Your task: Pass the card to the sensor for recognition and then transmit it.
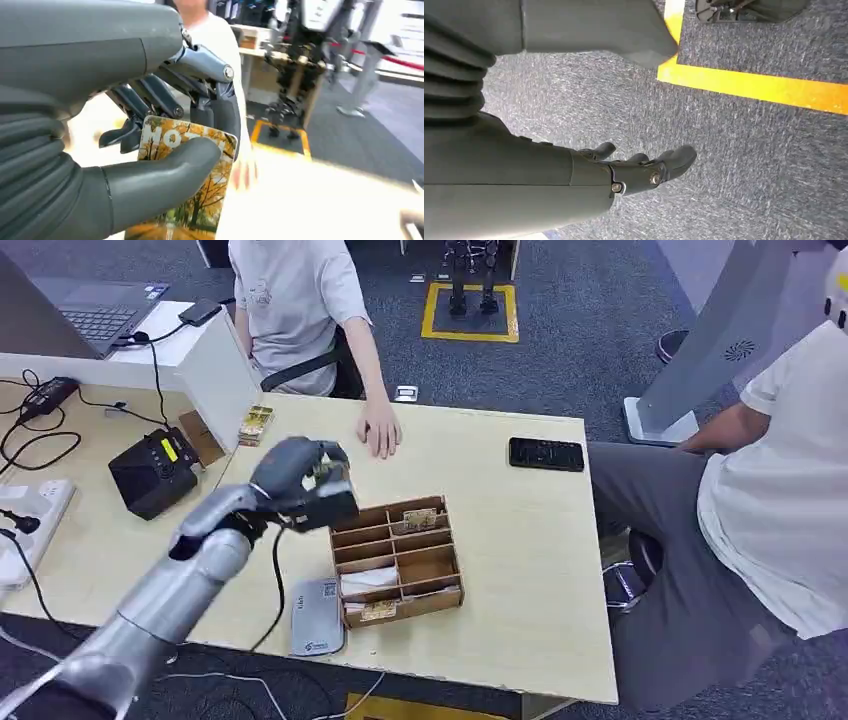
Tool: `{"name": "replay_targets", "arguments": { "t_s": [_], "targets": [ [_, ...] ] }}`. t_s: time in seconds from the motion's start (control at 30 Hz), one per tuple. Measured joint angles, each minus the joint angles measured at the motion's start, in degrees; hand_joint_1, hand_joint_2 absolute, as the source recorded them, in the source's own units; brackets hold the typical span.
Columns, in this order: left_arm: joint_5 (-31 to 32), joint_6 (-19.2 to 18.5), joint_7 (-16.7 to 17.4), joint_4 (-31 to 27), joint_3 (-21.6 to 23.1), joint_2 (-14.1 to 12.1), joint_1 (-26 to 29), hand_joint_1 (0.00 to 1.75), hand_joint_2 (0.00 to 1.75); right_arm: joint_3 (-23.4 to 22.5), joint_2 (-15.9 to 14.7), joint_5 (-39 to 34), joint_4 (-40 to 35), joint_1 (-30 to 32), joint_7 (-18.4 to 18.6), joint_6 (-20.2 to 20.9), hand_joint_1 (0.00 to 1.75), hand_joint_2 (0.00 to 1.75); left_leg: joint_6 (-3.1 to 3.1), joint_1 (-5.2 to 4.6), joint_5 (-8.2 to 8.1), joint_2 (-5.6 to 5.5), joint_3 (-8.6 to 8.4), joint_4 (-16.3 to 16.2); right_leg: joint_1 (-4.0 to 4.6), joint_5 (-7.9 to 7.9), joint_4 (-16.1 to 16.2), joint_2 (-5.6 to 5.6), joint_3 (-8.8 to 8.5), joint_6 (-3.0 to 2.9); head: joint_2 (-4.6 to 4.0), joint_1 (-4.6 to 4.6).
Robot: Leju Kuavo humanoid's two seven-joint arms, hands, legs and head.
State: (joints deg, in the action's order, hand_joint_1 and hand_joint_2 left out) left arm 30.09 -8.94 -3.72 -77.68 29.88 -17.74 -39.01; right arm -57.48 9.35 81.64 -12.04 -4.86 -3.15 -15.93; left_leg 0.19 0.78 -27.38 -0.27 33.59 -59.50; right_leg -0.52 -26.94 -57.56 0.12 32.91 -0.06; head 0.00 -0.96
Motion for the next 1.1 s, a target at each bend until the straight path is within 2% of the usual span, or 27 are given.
{"name": "replay_targets", "arguments": {
  "t_s": [0.03, 0.07, 0.2, 0.33, 0.43, 0.57, 0.67, 0.73, 0.8, 0.87, 1.0, 1.07, 1.1],
  "targets": [
    [-2.23, -2.70, 0.95, -0.26, -0.33, -1.32, -4.59, 1.75, 1.75, 0.00, 0.00, 0.00, 0.00, 0.00, 0.11, 0.00, 0.00, 1.75, -0.05, 0.00, 0.03, 0.01, 0.03, 0.03, 0.01, 0.04, 0.00, 0.00, 0.03, -0.05, 0.00, 0.00],
    [-3.28, -3.81, 1.52, -0.59, -0.48, -2.18, -8.26, 1.75, 1.75, 0.00, 0.00, -0.02, 0.00, 0.01, 0.29, 0.00, 0.00, 1.75, -0.05, -0.02, 0.03, 0.05, 0.00, 0.04, 0.03, 0.05, -0.03, 0.04, 0.03, -0.03, 0.00, -0.07],
    [-7.06, -6.08, 4.87, -1.99, -0.48, -3.95, -18.91, 1.75, 1.75, -0.18, 0.02, -0.02, 0.00, -0.02, 1.09, 0.07, 0.00, 1.75, -0.05, -0.04, 0.04, 0.06, 0.00, 0.02, 0.02, 0.08, -0.03, 0.07, 0.05, 0.00, 0.00, -0.02],
    [-10.10, -8.81, 8.51, -2.41, -0.48, -4.60, -27.41, 1.75, 1.75, -0.46, 0.02, -0.15, 0.00, 0.00, 1.82, 0.22, 0.00, 1.75, -0.05, -0.07, 0.04, 0.06, 0.04, 0.01, 0.00, 0.08, -0.02, 0.07, 0.08, 0.00, 0.00, -0.02],
    [-11.64, -11.38, 13.29, -2.47, -0.44, -4.64, -34.49, 1.75, 1.75, -0.81, 0.04, -0.04, 0.00, -0.04, 2.14, 0.72, 0.00, 1.75, -0.05, -0.02, 0.04, 0.07, 0.21, -0.06, 0.02, 0.08, -0.02, 0.09, 0.23, 0.00, 0.00, 0.00],
    [-13.61, -11.35, 17.47, -2.34, -0.38, -4.69, -42.44, 1.75, 1.75, -1.18, 0.04, -0.44, 0.00, -0.06, 2.43, 0.68, 0.00, 1.75, -0.03, -0.10, 0.02, 0.13, 0.19, -0.04, -0.03, 0.09, -0.01, 0.12, 0.26, 0.01, 0.00, 0.00],
    [-11.23, -5.24, 15.94, -1.55, -0.33, -5.34, -40.12, 1.75, 1.75, -1.18, 0.26, 0.15, 0.00, -0.17, 2.41, 0.68, 0.00, 1.75, -0.02, -0.13, 0.01, 0.12, 0.09, 0.02, -0.07, 0.07, -0.01, 0.10, 0.22, 0.02, 0.00, 0.00],
    [-6.44, 2.10, 12.70, 1.26, -0.33, -5.17, -35.64, 1.75, 1.75, -1.16, 0.52, 0.87, 0.00, -0.22, 2.47, 0.68, 0.00, 1.75, -0.05, -0.14, 0.04, 0.12, -0.12, 0.06, -0.09, 0.07, -0.02, 0.10, 0.05, 0.01, 0.00, -0.02],
    [-2.93, 6.20, 9.35, 5.15, -0.33, -4.49, -30.99, 1.75, 1.75, -1.16, 0.68, 1.29, 0.00, -0.43, 2.47, 0.68, 0.00, 1.75, -0.08, -0.07, 0.16, 0.11, -0.12, 0.06, -0.07, 0.14, -0.04, 0.10, 0.01, -0.07, 0.00, 0.00],
    [-2.12, 6.82, 8.58, 6.88, -0.33, -4.23, -28.00, 1.75, 1.75, -1.14, 0.70, 1.29, 0.00, -0.40, 2.47, 0.68, 0.00, 1.75, -0.11, -0.01, 0.27, 0.12, -0.01, 0.05, -0.02, 0.24, -0.06, 0.11, 0.11, -0.07, 0.00, -0.02],
    [-1.96, 6.01, 9.32, 8.48, -0.33, -3.79, -25.82, 1.75, 1.75, -1.14, 0.70, 1.31, 0.00, -0.39, 2.47, 0.70, 0.00, 1.75, -0.09, -0.08, 0.27, 0.13, 0.04, 0.05, -0.03, 0.27, -0.05, 0.13, 0.16, -0.09, 0.00, -0.02],
    [-0.46, 5.44, 11.57, 10.06, -0.35, -2.57, -25.08, 1.75, 1.75, -0.96, 0.70, 2.18, 0.00, -0.39, 2.47, 0.89, 0.00, 1.75, -0.08, -0.12, 0.26, 0.11, 0.07, 0.05, -0.05, 0.27, -0.01, 0.10, 0.20, -0.08, 0.00, -0.02],
    [1.26, 6.36, 11.90, 12.53, -0.42, -1.62, -24.74, 1.75, 1.75, -0.74, 0.70, 2.69, 0.00, -0.44, 2.47, 1.09, 0.00, 1.75, -0.07, -0.14, 0.26, 0.02, 0.07, 0.04, -0.08, 0.25, -0.01, 0.02, 0.17, -0.06, 0.00, -0.02]
  ]
}}
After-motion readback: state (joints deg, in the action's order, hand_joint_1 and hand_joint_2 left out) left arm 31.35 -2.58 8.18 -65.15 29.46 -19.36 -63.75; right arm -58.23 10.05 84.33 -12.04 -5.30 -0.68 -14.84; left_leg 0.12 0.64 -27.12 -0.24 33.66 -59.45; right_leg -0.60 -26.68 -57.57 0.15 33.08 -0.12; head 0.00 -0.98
